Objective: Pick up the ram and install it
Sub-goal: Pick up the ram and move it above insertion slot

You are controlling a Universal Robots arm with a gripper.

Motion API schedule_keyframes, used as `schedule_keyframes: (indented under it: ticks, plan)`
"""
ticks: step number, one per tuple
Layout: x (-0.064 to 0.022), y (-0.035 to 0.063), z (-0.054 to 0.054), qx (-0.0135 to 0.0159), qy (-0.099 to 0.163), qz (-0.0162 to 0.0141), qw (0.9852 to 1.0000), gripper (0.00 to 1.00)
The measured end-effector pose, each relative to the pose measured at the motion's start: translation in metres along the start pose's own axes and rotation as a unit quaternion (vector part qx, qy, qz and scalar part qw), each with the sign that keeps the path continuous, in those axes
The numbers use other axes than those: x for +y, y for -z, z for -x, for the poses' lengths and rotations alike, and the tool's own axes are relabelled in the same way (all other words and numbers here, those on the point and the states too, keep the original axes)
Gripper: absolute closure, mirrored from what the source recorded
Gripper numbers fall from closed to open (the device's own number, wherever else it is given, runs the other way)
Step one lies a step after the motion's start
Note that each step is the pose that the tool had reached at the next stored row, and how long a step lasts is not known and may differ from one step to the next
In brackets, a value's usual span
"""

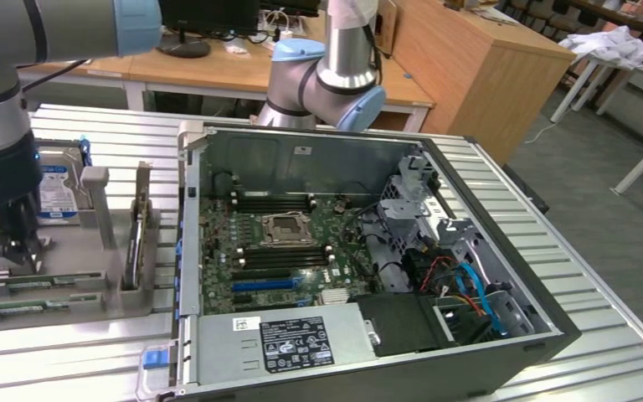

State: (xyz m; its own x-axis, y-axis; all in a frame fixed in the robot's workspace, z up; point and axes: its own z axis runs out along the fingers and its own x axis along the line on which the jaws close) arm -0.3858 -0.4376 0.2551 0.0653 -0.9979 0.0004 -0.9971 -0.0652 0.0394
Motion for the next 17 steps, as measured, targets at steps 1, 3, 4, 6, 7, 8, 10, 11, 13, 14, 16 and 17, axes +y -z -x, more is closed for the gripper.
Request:
schedule_keyframes:
  ticks: [1,3,4,6,7,8,10,11,13,14,16,17]
  plan:
    - [0.0002,0.0,-0.0019,0.0,0.0,0.0,1.0,0.64]
    - [0.0005,0.0,-0.0054,0.0,0.0,0.0,1.0,0.64]
    - [0.0007,-0.0001,-0.0067,0.0,0.0,0.0,1.0,0.64]
    - [0.0007,0.0,-0.0077,0.0,0.0,0.0,1.0,0.64]
    - [0.0008,0.0,-0.0077,0.0,0.0,0.0,1.0,0.64]
    - [0.0008,0.0,-0.0077,0.0,0.0,0.0,1.0,0.64]
    - [0.0007,0.0,-0.0077,0.0,0.0,0.0,1.0,0.64]
    - [0.0008,0.0,-0.008,0.0,0.0,0.0001,1.0,0.64]
    - [0.0009,-0.0001,-0.0091,0.0,0.0,0.0,1.0,0.64]
    - [0.001,0.0,-0.0098,0.0,0.0,0.0,1.0,0.64]
    - [0.0012,0.0,-0.0106,0.0,0.0,0.0001,1.0,0.64]
    - [0.0011,0.0,-0.0106,0.0,0.0,0.0,1.0,0.64]
